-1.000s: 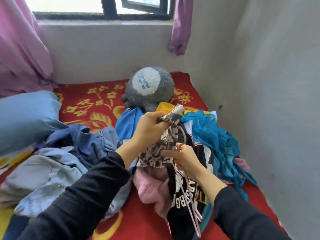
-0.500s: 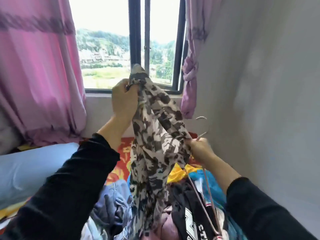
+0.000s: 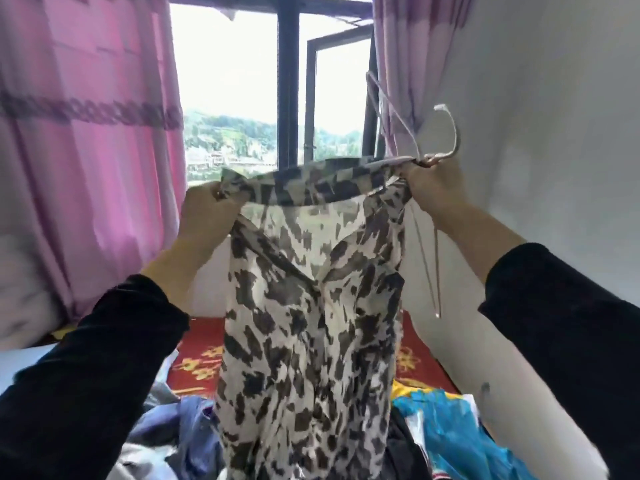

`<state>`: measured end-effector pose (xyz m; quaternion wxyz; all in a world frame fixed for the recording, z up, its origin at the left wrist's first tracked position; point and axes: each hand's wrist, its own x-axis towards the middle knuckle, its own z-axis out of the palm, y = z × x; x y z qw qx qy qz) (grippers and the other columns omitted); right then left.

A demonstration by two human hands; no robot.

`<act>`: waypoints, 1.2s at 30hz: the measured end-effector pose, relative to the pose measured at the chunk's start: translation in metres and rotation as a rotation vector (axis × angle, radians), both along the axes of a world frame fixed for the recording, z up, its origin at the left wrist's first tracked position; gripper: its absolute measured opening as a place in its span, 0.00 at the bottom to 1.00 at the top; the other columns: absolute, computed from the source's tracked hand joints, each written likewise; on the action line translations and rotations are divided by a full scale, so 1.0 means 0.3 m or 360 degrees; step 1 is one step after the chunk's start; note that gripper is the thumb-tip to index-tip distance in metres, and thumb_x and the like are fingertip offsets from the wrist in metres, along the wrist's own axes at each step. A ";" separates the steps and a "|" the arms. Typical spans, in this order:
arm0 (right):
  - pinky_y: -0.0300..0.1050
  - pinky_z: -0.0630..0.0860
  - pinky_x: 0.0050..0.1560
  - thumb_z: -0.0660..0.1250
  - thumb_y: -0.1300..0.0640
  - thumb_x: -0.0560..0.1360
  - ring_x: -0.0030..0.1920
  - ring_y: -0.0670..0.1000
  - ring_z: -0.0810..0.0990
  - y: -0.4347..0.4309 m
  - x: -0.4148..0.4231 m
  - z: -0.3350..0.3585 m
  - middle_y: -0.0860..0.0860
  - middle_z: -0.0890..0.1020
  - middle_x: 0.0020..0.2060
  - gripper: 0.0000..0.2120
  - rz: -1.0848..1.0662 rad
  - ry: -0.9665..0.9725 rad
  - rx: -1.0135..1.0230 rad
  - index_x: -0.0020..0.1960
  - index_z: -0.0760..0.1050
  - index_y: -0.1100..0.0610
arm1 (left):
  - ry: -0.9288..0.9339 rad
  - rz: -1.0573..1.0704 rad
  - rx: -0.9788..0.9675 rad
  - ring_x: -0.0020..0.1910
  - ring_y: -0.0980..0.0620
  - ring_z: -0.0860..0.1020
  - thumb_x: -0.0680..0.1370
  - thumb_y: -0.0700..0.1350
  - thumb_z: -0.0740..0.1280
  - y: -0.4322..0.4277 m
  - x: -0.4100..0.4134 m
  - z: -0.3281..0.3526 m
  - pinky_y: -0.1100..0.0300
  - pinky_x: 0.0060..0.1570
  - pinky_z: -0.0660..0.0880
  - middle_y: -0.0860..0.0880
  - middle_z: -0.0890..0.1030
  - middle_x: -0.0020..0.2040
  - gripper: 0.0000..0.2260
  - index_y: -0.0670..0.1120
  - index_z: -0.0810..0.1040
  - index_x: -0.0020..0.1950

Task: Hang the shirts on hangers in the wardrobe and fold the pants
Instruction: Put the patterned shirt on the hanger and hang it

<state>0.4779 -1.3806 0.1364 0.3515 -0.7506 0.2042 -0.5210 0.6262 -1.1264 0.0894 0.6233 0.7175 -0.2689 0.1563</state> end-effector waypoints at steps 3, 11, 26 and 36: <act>0.31 0.59 0.19 0.66 0.58 0.70 0.21 0.41 0.67 0.008 -0.007 0.037 0.51 0.71 0.27 0.06 0.0003 -0.0027 -0.0140 0.37 0.74 0.60 | -0.0338 0.0244 -0.0068 0.38 0.48 0.78 0.77 0.48 0.66 0.005 0.026 0.029 0.54 0.40 0.76 0.46 0.81 0.42 0.05 0.47 0.77 0.48; 0.34 0.63 0.23 0.66 0.63 0.70 0.29 0.51 0.69 -0.060 -0.010 -0.170 0.53 0.73 0.29 0.04 -0.0006 0.0472 -0.0219 0.37 0.76 0.62 | -0.0462 0.0262 0.0907 0.43 0.46 0.78 0.76 0.40 0.67 -0.044 0.086 -0.195 0.54 0.44 0.74 0.49 0.79 0.41 0.03 0.42 0.79 0.48; 0.36 0.60 0.21 0.68 0.45 0.74 0.21 0.45 0.62 -0.092 -0.097 -0.380 0.45 0.68 0.22 0.18 0.0614 0.0689 0.0482 0.40 0.78 0.60 | 0.1149 -0.0526 0.0157 0.25 0.48 0.80 0.74 0.44 0.73 -0.193 -0.003 -0.262 0.61 0.24 0.75 0.44 0.83 0.32 0.10 0.38 0.80 0.48; 0.33 0.55 0.18 0.71 0.41 0.68 0.21 0.44 0.56 -0.134 -0.218 -0.488 0.45 0.60 0.23 0.19 0.1076 0.0925 0.0837 0.40 0.83 0.57 | 0.1018 -0.0096 0.0194 0.32 0.47 0.80 0.72 0.44 0.75 -0.166 0.058 -0.396 0.53 0.44 0.79 0.44 0.83 0.37 0.09 0.40 0.81 0.45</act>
